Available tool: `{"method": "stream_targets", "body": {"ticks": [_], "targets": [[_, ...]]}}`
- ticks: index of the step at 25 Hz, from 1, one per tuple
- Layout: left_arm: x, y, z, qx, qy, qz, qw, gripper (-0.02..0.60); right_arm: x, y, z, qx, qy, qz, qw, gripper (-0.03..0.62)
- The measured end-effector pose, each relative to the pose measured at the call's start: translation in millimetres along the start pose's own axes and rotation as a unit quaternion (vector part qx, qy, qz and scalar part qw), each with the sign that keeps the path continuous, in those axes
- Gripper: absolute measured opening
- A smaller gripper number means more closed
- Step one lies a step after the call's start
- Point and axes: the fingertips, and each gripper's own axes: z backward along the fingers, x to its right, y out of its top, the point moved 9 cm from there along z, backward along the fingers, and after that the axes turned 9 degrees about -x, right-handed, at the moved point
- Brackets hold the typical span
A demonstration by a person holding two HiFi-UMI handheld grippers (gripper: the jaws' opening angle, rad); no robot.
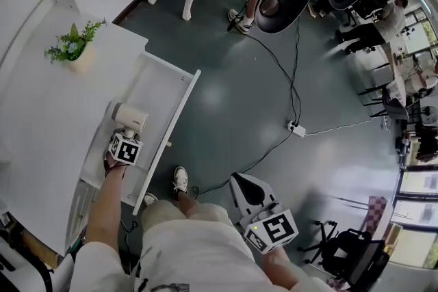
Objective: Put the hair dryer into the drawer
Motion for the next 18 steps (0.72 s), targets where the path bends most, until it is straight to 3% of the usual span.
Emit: {"method": "stream_targets", "body": {"ticks": [18], "targets": [[-2,22,-21,-0.062,0.002,-0.024,0.9978,0.146,13,-4,-3,-0.007,-0.004,-0.014,1.000,0.008]]}}
